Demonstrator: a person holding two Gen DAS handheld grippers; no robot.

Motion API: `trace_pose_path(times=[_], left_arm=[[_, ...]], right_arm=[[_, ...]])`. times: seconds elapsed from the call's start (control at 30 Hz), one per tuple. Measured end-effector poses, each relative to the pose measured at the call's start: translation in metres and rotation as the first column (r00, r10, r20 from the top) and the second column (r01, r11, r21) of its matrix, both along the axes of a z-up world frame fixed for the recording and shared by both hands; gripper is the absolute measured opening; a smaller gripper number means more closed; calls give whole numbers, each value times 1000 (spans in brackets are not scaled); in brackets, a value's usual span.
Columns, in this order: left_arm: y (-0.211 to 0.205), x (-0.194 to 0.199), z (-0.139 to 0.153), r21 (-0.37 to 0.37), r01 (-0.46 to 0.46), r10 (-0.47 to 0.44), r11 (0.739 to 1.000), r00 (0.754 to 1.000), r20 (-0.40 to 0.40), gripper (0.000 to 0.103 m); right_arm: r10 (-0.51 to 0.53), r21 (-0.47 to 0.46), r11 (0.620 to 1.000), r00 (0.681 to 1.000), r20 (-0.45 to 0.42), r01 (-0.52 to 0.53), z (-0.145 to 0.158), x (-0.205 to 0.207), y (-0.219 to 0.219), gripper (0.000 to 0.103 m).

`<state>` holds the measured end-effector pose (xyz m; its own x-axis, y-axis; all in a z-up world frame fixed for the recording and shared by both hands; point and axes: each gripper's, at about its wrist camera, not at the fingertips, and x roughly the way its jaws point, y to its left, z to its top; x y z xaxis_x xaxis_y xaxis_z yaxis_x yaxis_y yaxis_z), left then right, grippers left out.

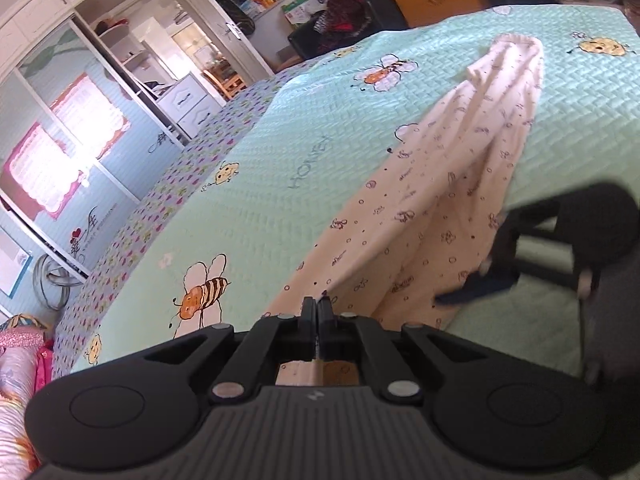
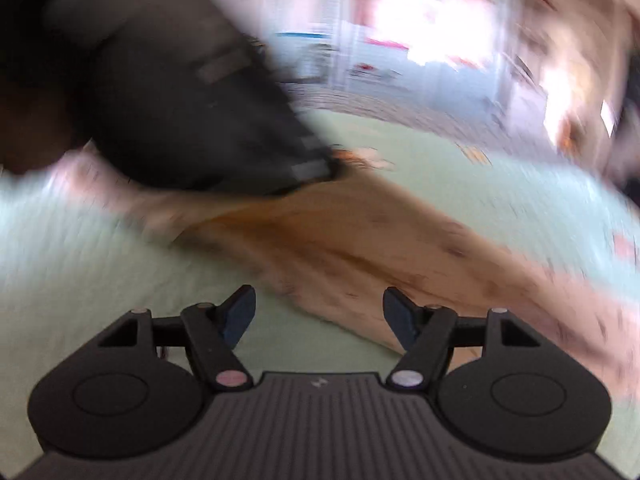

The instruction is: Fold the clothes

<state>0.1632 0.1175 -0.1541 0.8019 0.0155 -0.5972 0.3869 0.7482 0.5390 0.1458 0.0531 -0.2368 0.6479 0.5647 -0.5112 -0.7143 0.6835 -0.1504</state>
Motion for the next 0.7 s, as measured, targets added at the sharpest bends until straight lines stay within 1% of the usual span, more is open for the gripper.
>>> trace_pose_path(times=[0.1,0.2,0.23,0.27,0.3,0.33,0.47,0.53,0.67,0.7], left_arm=[[4,0,0,12,-4,4,1000,1000,-3,0],[8,2,2,13,-20,20,1000,1000,0,0],[9,1,2,14,-22,22,1000,1000,1,0],[10,1,2,16,-24,24,1000,1000,1,0],[11,0,2,17,-26,26,1000,1000,1,0],[12,-1,2,18,-28,28,999,1000,1,0],[15,-4,2,23,-36,36,999,999,2,0],[20,-13,4,8,-43,43,999,999,-4,0],[32,-36,0,-31,-69,68,997,997,-35,3],[35,-42,-5,-34,-81,80,996,996,-48,3]], right_arm=[[60,-93,994,997,56,-55,-6,0,14,72],[122,-178,979,988,96,-103,-12,1,28,71],[126,-153,981,990,57,-116,-12,10,27,64],[134,-129,983,991,12,-131,-13,17,27,46],[153,-116,981,987,-51,-158,-13,22,26,4],[157,-116,980,985,-71,-165,-13,21,24,3],[183,-185,967,983,11,-178,-16,-9,13,3],[190,-190,966,981,45,-178,-16,-21,11,3],[189,-223,961,977,96,-164,-16,-27,14,4],[190,-233,959,976,111,-160,-16,-29,16,8]])
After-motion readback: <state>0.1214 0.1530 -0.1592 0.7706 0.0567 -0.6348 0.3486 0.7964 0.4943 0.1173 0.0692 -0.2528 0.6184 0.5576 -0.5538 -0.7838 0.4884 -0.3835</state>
